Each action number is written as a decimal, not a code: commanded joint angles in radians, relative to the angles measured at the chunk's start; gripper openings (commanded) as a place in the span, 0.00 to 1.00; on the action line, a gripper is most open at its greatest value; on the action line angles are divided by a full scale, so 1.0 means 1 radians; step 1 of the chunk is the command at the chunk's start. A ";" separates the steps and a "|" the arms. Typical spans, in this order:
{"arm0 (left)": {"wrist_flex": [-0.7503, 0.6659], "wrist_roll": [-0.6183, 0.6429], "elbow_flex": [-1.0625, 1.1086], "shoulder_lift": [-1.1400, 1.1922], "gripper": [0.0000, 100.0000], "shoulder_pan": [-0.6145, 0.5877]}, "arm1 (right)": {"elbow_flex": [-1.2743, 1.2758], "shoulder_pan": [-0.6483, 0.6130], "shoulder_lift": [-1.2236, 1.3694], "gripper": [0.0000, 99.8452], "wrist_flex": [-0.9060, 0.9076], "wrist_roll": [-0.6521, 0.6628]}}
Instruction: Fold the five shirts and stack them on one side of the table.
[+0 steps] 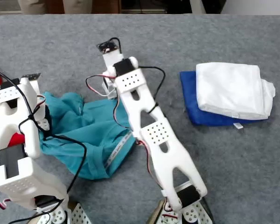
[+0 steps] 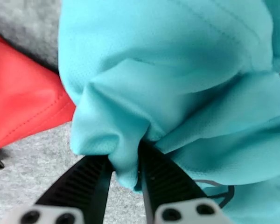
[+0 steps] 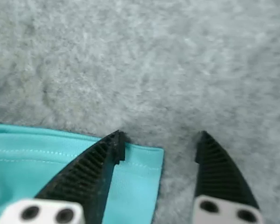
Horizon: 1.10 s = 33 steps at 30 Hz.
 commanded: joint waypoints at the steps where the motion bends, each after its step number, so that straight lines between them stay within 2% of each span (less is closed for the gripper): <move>1: -0.014 0.006 -0.003 -0.053 0.02 0.023 | -0.054 -0.012 0.016 0.15 0.026 -0.012; 9: -0.014 0.003 -0.003 -0.053 0.02 0.021 | -0.065 0.035 0.007 0.15 0.054 -0.048; 15: -0.015 0.003 -0.005 -0.048 0.02 0.023 | -0.054 0.035 -0.099 0.15 0.060 -0.048; 20: -0.037 0.003 0.008 -0.047 0.02 0.023 | -0.048 0.030 -0.191 0.25 0.064 -0.048; 28: -0.051 0.003 0.011 -0.045 0.02 0.023 | 0.294 0.028 -0.361 0.25 0.061 -0.040; 33: -0.051 0.003 0.011 -0.045 0.02 0.023 | 0.429 0.035 -0.374 0.25 0.043 -0.038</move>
